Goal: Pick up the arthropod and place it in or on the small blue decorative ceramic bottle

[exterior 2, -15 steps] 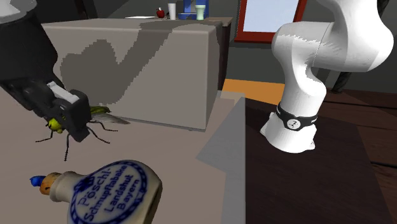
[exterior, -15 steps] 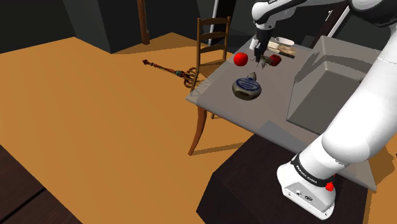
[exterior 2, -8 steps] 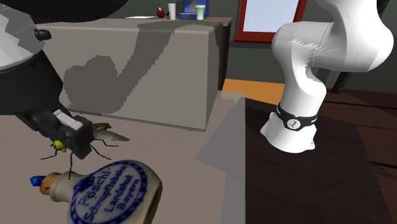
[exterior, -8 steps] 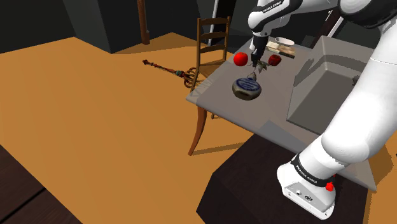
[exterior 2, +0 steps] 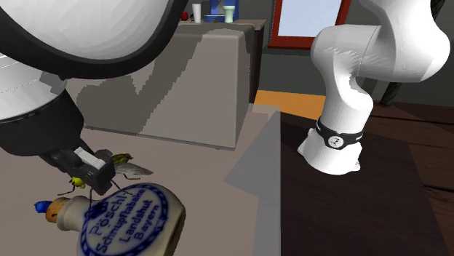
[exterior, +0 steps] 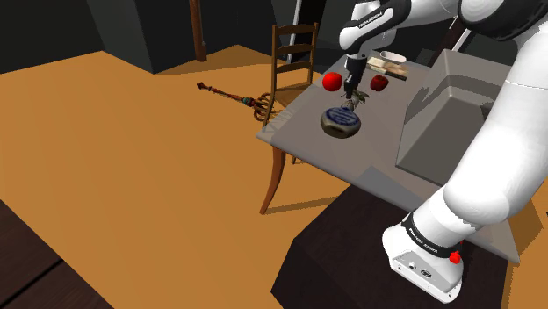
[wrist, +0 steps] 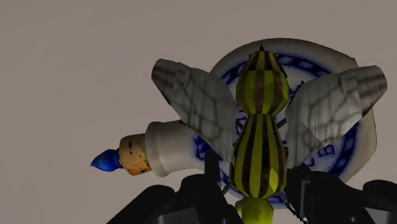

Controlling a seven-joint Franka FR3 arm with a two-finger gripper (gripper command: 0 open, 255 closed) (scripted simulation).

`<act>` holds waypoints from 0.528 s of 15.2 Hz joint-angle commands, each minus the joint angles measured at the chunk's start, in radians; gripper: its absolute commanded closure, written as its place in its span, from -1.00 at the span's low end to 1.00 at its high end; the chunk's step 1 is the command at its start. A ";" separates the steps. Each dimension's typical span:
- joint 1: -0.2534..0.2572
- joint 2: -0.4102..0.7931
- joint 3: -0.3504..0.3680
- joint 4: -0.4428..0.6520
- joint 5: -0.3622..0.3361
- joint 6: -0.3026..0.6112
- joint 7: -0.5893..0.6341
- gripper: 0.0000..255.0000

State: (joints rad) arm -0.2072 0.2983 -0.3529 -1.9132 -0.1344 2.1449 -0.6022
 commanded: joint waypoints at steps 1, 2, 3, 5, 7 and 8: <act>0.000 0.001 0.000 -0.001 0.000 0.002 0.000 1.00; 0.000 0.001 0.000 -0.001 0.000 0.002 0.000 1.00; 0.000 0.001 0.000 -0.001 0.000 0.002 0.000 1.00; 0.000 0.001 0.000 -0.001 0.000 0.002 0.000 1.00; 0.000 0.001 0.000 -0.001 0.000 0.002 0.000 -1.00; 0.000 0.001 0.000 -0.001 0.000 0.002 0.000 -1.00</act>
State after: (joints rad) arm -0.2074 0.2989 -0.3529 -1.9141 -0.1342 2.1468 -0.6022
